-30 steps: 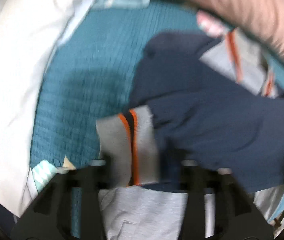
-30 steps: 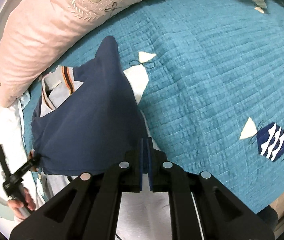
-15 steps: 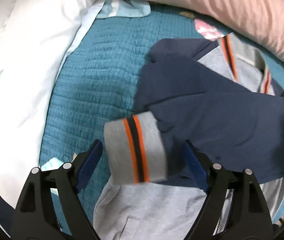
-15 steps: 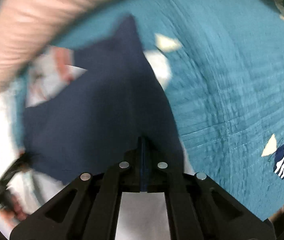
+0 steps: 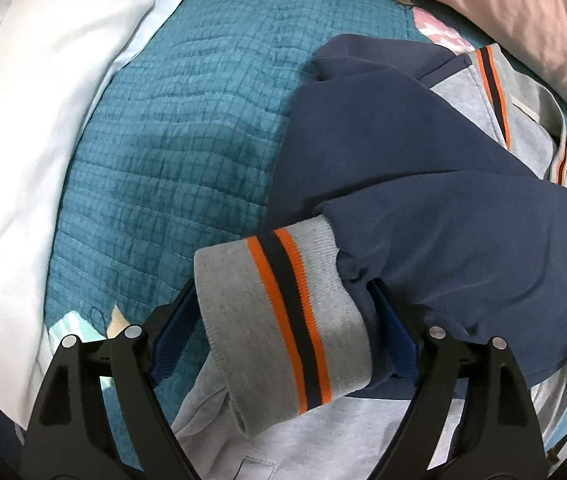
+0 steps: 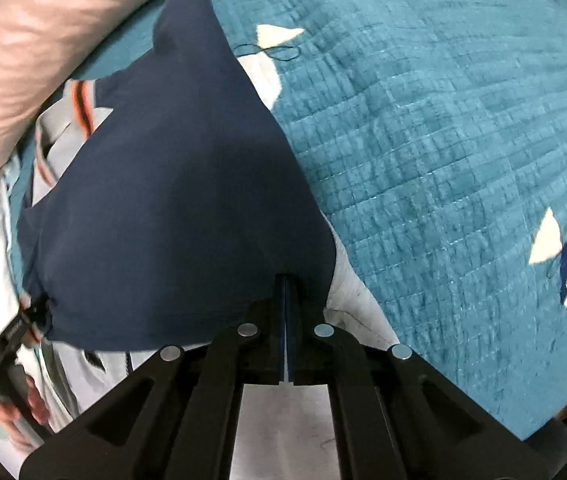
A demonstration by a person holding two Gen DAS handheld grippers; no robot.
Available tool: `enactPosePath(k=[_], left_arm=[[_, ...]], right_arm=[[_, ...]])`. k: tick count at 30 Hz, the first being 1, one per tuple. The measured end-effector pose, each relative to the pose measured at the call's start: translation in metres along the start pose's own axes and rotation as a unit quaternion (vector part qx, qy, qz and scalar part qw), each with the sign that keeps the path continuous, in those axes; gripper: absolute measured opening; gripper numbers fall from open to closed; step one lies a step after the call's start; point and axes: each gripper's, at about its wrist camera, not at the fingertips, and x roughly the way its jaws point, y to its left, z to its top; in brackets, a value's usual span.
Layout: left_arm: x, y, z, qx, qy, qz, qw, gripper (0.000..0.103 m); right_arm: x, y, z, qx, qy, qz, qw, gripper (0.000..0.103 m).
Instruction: Fold large clothes
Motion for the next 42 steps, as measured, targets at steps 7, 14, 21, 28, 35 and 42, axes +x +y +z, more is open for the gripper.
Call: enactPosePath(k=[7,14,21,28,35,42], left_arm=[[0.005,0.005,0.003,-0.001,-0.006,-0.001,1.0000,0.087],[0.008,0.007,0.003,-0.004,-0.009,-0.008,0.9999,0.089],[-0.001,0.009,0.005,-0.002,-0.002,0.007,1.0000,0.090],[-0.042,0.007,0.005,0.000,-0.026,-0.011,0.9996,0.091],[-0.078,0.013,0.019,-0.010,-0.052,-0.054,0.9971,0.092],[-0.072,0.001,0.060,0.001,-0.047,-0.077,0.9959,0.092]], right_arm=[[-0.051,0.057,0.055,-0.053,-0.085,-0.046,0.994,0.003],[0.036,0.054,0.120,-0.028,-0.019,-0.110,0.993,0.000],[0.005,0.058,0.100,-0.037,-0.039,-0.076,0.996,0.005],[-0.049,0.053,0.065,-0.050,-0.090,-0.017,0.995,0.084],[-0.089,0.048,0.048,-0.064,-0.132,-0.002,0.989,0.090],[-0.084,0.050,0.068,-0.064,-0.128,-0.004,0.990,0.090]])
